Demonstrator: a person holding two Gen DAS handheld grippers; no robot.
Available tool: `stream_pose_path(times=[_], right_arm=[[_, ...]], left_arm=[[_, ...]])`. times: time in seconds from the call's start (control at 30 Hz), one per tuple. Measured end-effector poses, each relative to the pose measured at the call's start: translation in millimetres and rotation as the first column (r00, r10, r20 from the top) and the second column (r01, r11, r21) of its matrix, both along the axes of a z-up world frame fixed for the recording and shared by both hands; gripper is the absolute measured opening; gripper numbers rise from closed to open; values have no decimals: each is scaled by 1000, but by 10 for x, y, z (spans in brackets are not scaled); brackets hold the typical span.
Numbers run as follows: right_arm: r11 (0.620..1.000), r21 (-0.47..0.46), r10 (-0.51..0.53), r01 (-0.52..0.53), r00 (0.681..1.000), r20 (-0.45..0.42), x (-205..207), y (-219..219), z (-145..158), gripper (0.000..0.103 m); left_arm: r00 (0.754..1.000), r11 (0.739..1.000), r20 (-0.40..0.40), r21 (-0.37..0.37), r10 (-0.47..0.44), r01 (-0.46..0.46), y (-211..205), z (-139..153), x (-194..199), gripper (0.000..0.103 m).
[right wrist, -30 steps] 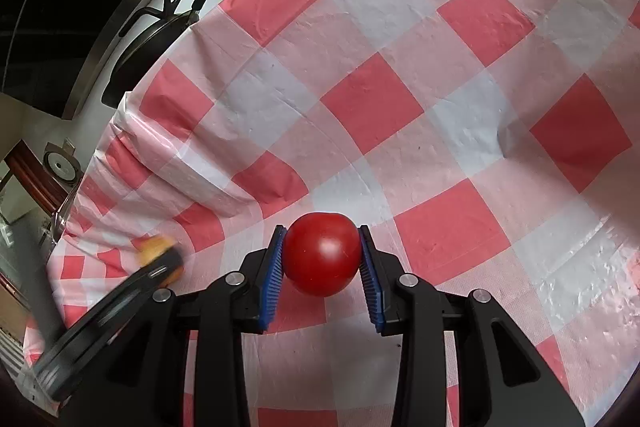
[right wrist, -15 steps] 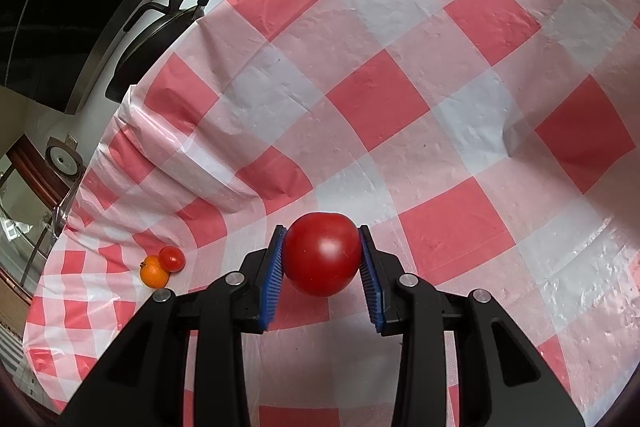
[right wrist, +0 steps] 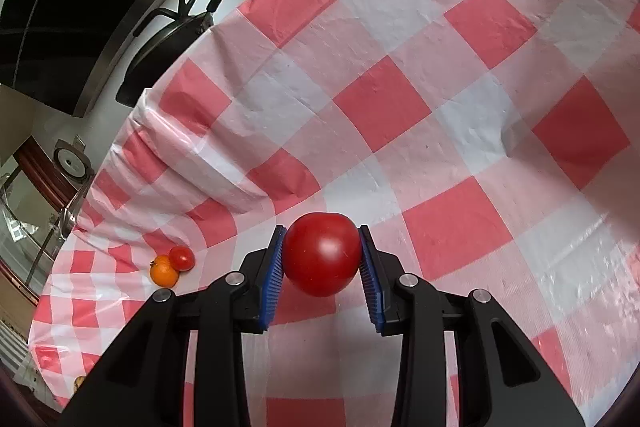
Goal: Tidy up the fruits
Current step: 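Carry both fruits into the white box and open both tools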
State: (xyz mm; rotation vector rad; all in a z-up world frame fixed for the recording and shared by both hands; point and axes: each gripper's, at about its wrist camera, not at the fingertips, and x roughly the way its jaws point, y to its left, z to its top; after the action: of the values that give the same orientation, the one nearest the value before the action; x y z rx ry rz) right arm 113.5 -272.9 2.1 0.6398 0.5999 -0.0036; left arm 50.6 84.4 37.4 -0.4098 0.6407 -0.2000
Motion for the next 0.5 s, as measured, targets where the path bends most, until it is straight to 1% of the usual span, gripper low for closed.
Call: stream_pose_path(times=[0.1,0.27,0.37,0.5], right_arm=[[1000,23,5,-5,1000,-3,-148,71,-4,36],[996,-10,94,-94,996,-6,-541,436,47,36],[988,-12,153,-154,988,-11,-782,660,61,36],[971,-23,239,-239,971,-11,-1116,966,89,36]], left_arm=[[1000,1000,-6,7,16,-15,13,-12,3,46],[1000,1000,-1,4,30,-30,25,9,-53,46],[999,998,24,47,49,-50,4,72,-221,46],[995,995,55,60,80,-83,83,122,-553,46]])
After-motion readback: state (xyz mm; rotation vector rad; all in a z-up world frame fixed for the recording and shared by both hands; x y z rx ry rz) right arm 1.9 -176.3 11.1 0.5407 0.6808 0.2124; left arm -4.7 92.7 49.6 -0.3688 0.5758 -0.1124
